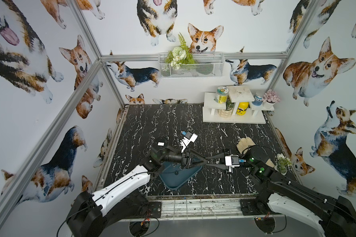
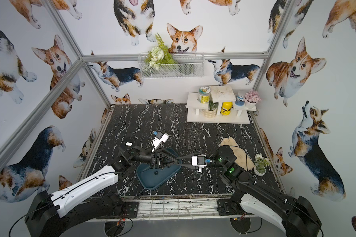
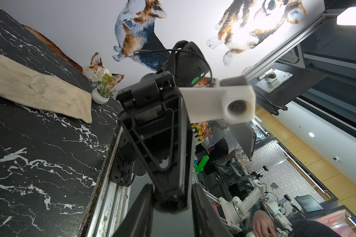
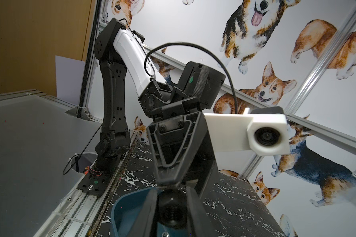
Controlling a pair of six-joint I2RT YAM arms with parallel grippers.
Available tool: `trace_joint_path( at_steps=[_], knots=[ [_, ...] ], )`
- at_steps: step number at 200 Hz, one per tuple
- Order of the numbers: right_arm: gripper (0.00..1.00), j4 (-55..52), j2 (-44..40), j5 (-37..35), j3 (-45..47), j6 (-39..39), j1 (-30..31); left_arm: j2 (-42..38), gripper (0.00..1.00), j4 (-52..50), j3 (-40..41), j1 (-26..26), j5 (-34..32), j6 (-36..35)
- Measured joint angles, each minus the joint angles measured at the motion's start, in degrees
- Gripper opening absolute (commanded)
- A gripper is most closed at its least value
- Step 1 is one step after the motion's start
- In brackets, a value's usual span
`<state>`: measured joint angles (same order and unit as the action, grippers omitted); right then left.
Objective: Put the nuts on the desktop into the storage box
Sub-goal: Pick up the nut from the center of the board, then place the nut in the storage box.
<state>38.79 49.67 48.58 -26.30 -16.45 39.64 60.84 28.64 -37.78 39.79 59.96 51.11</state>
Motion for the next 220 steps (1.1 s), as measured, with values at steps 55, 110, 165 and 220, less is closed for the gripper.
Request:
trace_joint_path(
  at_steps=[55, 110, 165, 220],
  knots=[
    [0.15, -0.1, 0.6, -0.4, -0.5, -0.2, 0.0, 0.2, 0.24, -2.5, -0.9, 0.0, -0.9, -2.5],
    [0.25, -0.5, 0.9, -0.7, -0.5, -0.6, 0.1, -0.5, 0.11, -4.5, -0.9, -0.1, -2.1, -4.6],
    [0.56, -2.4, 0.8, -3.7, -0.3, -2.1, 0.1, -0.6, 0.08, -8.2, -1.0, -0.9, -2.8, -7.6],
    [0.89, -5.3, -0.2, -5.2, -0.3, -3.9, 0.1, 0.2, 0.11, -20.3, -2.7, -2.9, -7.4, -14.5]
  ],
)
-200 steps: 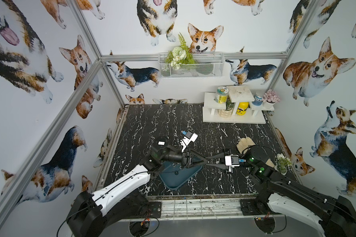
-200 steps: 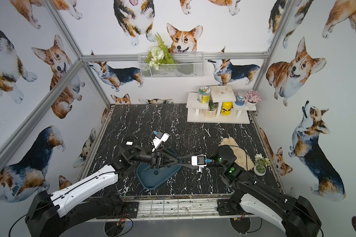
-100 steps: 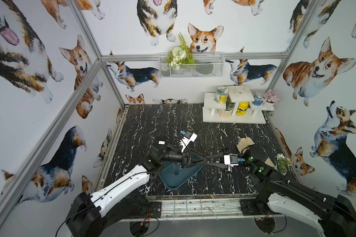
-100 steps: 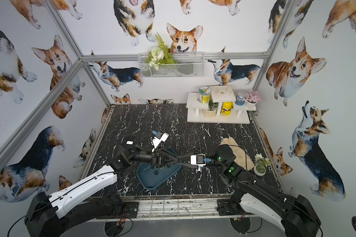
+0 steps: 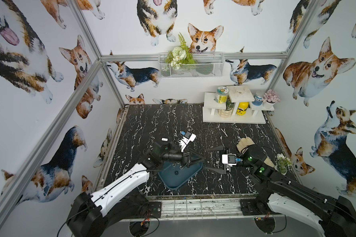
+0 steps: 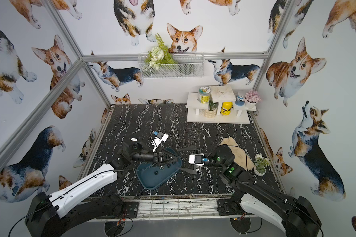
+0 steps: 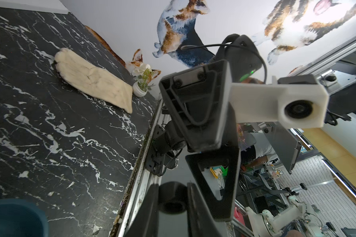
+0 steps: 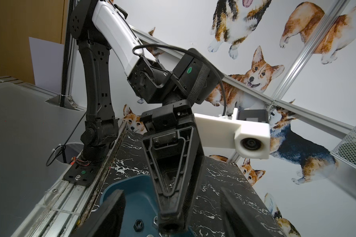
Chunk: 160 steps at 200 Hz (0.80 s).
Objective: Put the nuts on the desktop into the storage box
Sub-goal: Place the nut in the storage box.
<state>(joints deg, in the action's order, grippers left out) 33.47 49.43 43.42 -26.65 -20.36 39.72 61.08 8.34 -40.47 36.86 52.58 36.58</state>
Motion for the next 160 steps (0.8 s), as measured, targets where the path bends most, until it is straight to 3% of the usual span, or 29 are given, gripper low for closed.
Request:
trace_joint_path(
  at_steps=[23, 67, 108, 160],
  knots=[
    [1.0, -5.3, -0.2, -0.5, -1.2, -3.1, 0.0, 0.3, 0.09, -8.6, -2.7, -0.4, -5.0, -4.3],
    [1.0, -21.8, 2.1, -2.4, -6.1, -10.6, 0.8, 2.3, 0.11, -26.6, -6.2, -0.5, -20.3, -10.9],
    [1.0, -30.8, 3.7, -5.2, -6.3, -13.2, 2.2, 2.5, 0.11, -38.1, -5.9, -0.5, -34.4, -10.4],
    [1.0, -32.5, 7.0, -10.4, -5.5, -14.5, 6.0, 3.2, 0.07, -43.7, -2.8, -1.0, -45.3, -4.5]
  ],
)
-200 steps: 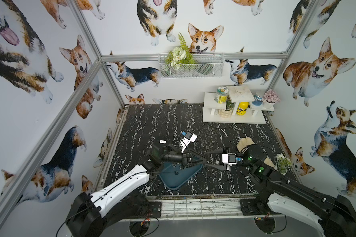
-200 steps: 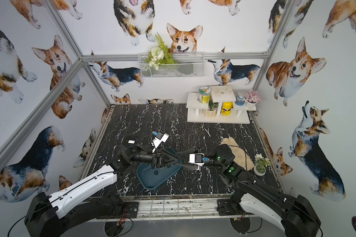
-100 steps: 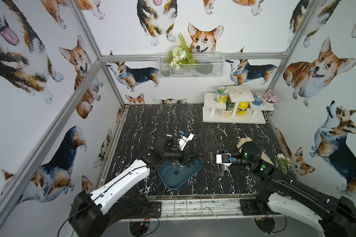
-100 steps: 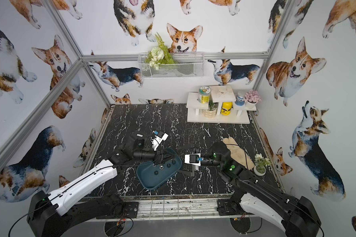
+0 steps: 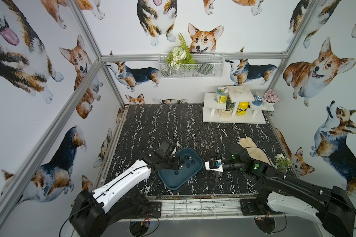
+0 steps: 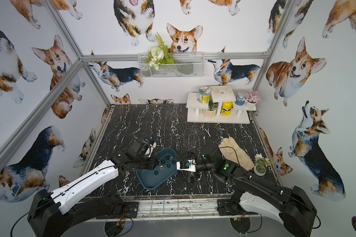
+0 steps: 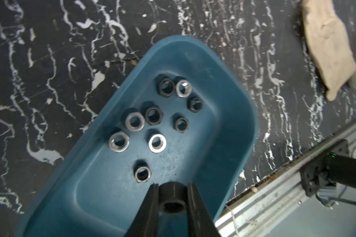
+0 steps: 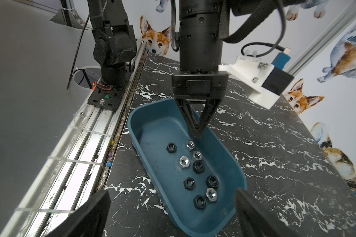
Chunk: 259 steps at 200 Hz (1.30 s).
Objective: Put the nuts on the desktop into the storage box
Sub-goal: Place the nut in the storage box.
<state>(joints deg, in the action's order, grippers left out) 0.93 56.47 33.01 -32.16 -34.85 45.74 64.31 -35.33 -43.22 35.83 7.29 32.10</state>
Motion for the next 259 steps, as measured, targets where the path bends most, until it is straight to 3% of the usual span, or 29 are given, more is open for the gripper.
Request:
trace_joint_path(
  at_steps=[40, 64, 124, 147, 165, 193, 223, 259],
  knots=[
    [1.0, 0.5, 0.8, -3.6, 0.9, 0.3, 0.1, 3.7, 0.07, 0.3, 4.5, -2.1, -1.6, 7.3],
    [1.0, 0.7, 0.1, -5.7, 1.2, 0.6, 0.1, 5.2, 0.12, -0.2, 4.3, -2.2, -3.5, 10.2],
    [1.0, 1.1, -0.8, -6.7, 2.8, 1.4, 0.2, 13.3, 0.12, -2.3, 2.7, -2.3, -8.1, 12.8],
    [1.0, 1.9, -0.8, -7.4, 3.1, 2.5, 0.3, 14.7, 0.18, -2.4, 2.6, -2.3, -8.6, 13.2],
    [1.0, 4.6, -0.4, -11.2, 3.6, 8.1, 0.4, 14.7, 0.24, -2.8, 1.4, -2.3, -8.8, 13.2],
    [1.0, 6.5, 4.1, -23.6, 0.1, 20.8, 0.3, 14.8, 0.31, -1.6, -1.1, -2.3, -9.2, 13.2],
    [1.0, 4.3, 12.1, -33.1, -8.9, 30.6, 0.3, 15.4, 0.3, -1.6, -1.2, -2.3, -8.9, 13.2],
    [1.0, 0.7, 15.8, -37.5, -11.4, 36.8, 0.3, 15.8, 0.34, -2.1, -0.5, -2.3, -8.8, 13.2]
  ],
)
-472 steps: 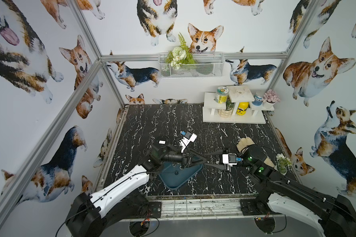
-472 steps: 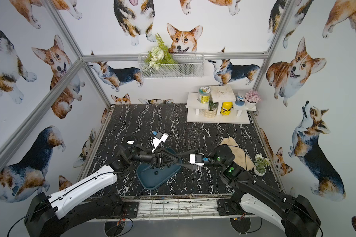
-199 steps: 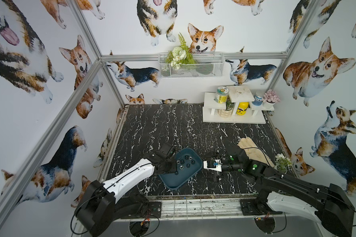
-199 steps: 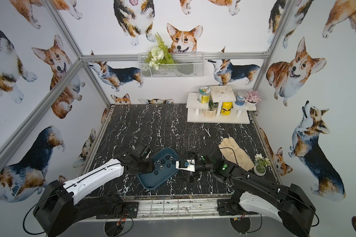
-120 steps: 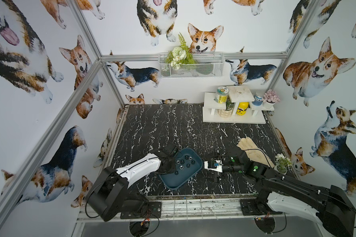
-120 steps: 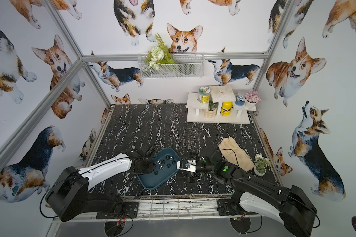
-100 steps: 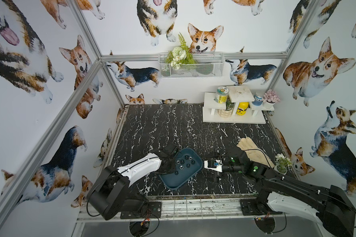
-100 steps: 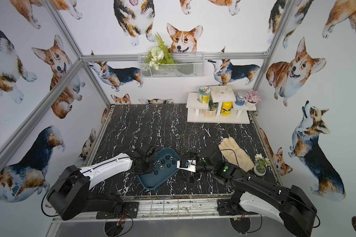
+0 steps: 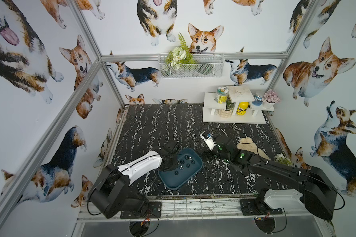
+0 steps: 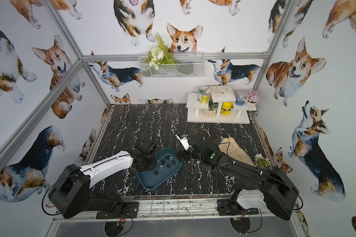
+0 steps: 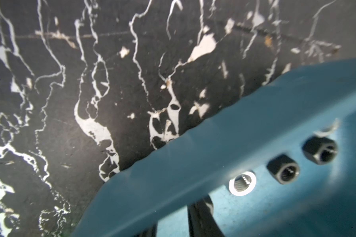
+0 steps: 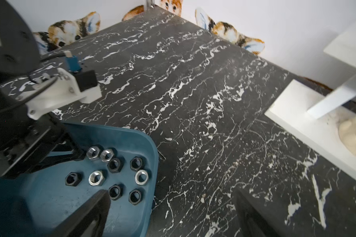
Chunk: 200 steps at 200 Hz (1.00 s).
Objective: Put the nuts on the desktop into the storage box
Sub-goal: Place the nut in the storage box, then move the storage box to the center of the board.
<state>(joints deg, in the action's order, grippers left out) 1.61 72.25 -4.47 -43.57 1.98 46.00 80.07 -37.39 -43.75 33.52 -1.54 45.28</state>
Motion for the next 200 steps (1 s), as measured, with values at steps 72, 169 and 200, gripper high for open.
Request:
trace_joint_path(
  at_steps=[72, 169, 200],
  knots=[
    [1.0, -4.1, 5.6, 2.8, -4.6, 9.1, 0.0, -10.8, 0.56, -0.5, -2.4, 0.1, -1.1, -1.9],
    [1.0, -14.8, 23.0, -7.3, -15.8, 25.2, 3.2, -22.0, 1.0, 6.8, -0.3, -2.1, -23.1, -6.1],
    [1.0, -19.1, 26.2, -14.0, -16.4, 31.9, 3.1, -25.6, 1.0, 12.7, 6.6, -4.5, -25.0, -7.4]
  ],
)
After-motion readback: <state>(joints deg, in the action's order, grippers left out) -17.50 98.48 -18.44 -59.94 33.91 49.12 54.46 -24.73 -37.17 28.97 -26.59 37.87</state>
